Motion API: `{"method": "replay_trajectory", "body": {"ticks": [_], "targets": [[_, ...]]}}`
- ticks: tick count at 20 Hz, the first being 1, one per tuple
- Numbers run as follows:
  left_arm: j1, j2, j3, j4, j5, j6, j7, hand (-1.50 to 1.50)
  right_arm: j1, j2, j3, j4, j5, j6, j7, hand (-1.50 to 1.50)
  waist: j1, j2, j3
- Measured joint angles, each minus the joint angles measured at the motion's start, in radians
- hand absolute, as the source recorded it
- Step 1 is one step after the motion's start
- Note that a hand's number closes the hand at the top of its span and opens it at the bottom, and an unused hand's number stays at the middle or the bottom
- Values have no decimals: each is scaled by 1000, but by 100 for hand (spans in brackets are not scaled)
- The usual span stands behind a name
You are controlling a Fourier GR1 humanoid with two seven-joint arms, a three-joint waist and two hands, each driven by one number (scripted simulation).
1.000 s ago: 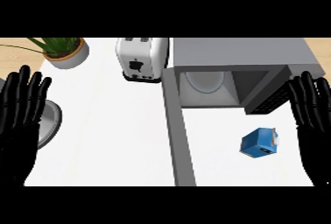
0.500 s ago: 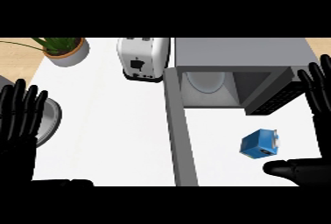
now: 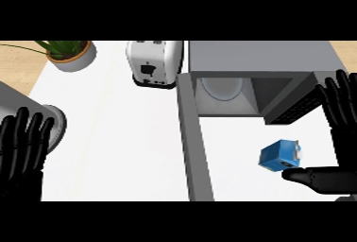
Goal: Pick up the milk, place it into the microwave and close the microwave
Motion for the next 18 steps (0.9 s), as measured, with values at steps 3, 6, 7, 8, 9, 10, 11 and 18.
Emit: {"method": "replay_trajectory", "body": {"ticks": [3,6,7,8,9,10,11,18], "targets": [[37,2,-1,-35,3,-7,0,-150,44,-14,-20,24,-8,37,-29,-150,-1,0,0],[73,1,-4,-45,5,-18,-20,-150,83,-4,-24,61,8,57,-80,-150,-1,0,0],[71,-2,-14,-59,-4,-13,-4,-150,93,-7,-30,76,9,68,-93,-150,-1,0,0],[82,-1,-17,-68,-6,-16,-3,-150,95,-10,-35,107,17,77,-116,-150,-1,0,0],[107,2,-15,-76,0,-26,-23,-150,101,-8,-38,136,28,81,-140,-150,1,0,0],[100,3,-12,-70,2,-28,-17,-150,107,-8,-40,154,38,85,-158,-150,0,0,0],[123,0,-31,-93,-7,-29,-14,-150,122,-7,-45,182,50,92,-191,-150,1,0,0],[156,-6,-64,-125,-11,-32,-13,-150,169,3,-61,332,107,116,-340,-150,0,0,0]]}}
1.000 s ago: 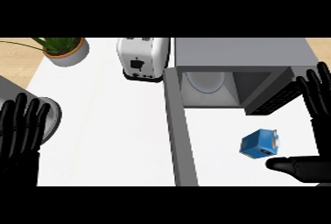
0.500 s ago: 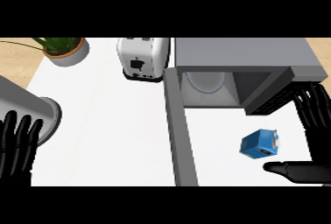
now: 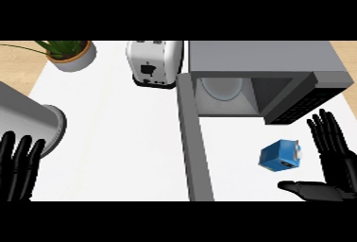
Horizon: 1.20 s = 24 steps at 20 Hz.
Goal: Pick up the milk, place it into the microwave and close the microwave
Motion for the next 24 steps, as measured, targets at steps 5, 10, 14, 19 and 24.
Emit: {"method": "replay_trajectory", "body": {"ticks": [5,10,14,19,24], "targets": [[26,-2,-37,-30,-19,13,12,-150,11,-4,-23,117,28,12,-110,-150,0,0,0],[51,3,-52,-37,-25,18,-3,-150,0,0,-28,254,61,19,-228,-150,1,0,0],[76,5,-47,-35,-16,12,-25,-150,-78,-21,-57,427,52,44,-307,-150,4,0,0],[70,11,-56,-53,-29,21,0,-150,-149,-48,-79,639,68,60,-441,-150,4,1,0],[93,15,-71,-55,-26,19,-14,-150,-241,-75,-89,856,106,46,-562,-150,6,1,0]]}}
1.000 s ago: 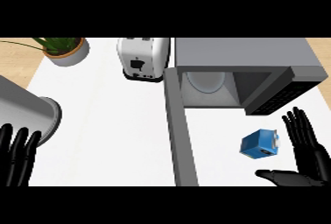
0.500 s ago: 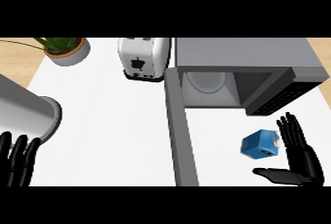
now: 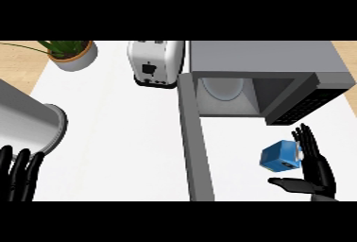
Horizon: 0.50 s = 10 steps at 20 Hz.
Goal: Pick up the milk, place it into the microwave and close the microwave
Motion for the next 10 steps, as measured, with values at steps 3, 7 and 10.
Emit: {"method": "replay_trajectory", "body": {"ticks": [3,7,10], "targets": [[6,-7,-23,13,-25,10,-17,-150,-46,-16,-1,120,21,-9,-70,-150,1,0,0],[7,-8,-25,12,-21,14,-15,-150,-90,-38,26,239,72,-30,-142,150,5,2,1],[-1,0,0,10,2,9,-10,-150,-99,-45,48,264,116,-82,-198,150,5,2,1]]}}
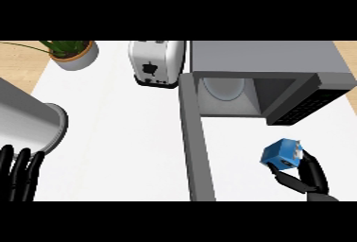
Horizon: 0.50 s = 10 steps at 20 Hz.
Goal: Pick up the milk, place it into the microwave and close the microwave
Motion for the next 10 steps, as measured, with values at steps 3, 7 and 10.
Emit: {"method": "replay_trajectory", "body": {"ticks": [3,7,10], "targets": [[17,-3,-20,-5,-14,2,-9,-150,-11,7,6,3,-13,12,-9,150,-1,-2,-1],[33,-4,-30,-3,-19,2,-22,-150,-14,25,45,-32,-26,53,-5,150,-3,-4,-2],[37,-6,-32,-1,-22,4,-24,-150,7,46,81,-90,-35,69,1,150,-9,-5,-2]]}}
